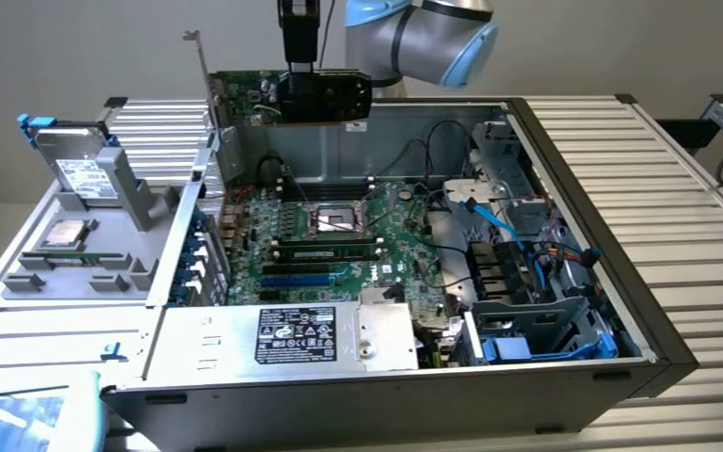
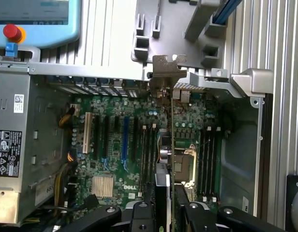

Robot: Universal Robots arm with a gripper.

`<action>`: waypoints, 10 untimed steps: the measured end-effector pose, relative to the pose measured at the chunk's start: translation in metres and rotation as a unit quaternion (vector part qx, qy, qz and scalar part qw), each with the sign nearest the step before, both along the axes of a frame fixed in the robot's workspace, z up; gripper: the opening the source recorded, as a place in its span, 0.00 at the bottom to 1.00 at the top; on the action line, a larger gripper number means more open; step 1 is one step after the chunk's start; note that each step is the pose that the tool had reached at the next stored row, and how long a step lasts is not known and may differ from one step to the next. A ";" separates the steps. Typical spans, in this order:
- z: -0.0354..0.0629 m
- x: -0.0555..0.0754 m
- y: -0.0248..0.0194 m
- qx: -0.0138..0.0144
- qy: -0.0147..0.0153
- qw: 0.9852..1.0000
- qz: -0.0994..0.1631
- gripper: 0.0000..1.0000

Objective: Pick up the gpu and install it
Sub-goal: 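Insert the gpu into the slot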

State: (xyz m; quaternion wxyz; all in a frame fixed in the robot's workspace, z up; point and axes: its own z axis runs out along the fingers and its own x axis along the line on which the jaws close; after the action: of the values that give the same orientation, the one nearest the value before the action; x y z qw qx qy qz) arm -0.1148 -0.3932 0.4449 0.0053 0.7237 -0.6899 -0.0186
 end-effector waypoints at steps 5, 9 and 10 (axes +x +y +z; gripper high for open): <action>0.0000 0.000 -0.0002 0.000 0.000 1.000 0.000 0.27; -0.0002 0.000 -0.0004 0.000 0.000 1.000 0.000 0.27; -0.0010 0.000 -0.0004 0.000 0.000 1.000 0.000 0.27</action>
State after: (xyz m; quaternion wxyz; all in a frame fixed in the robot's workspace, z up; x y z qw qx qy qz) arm -0.1149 -0.3936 0.4439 0.0055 0.7236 -0.6899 -0.0187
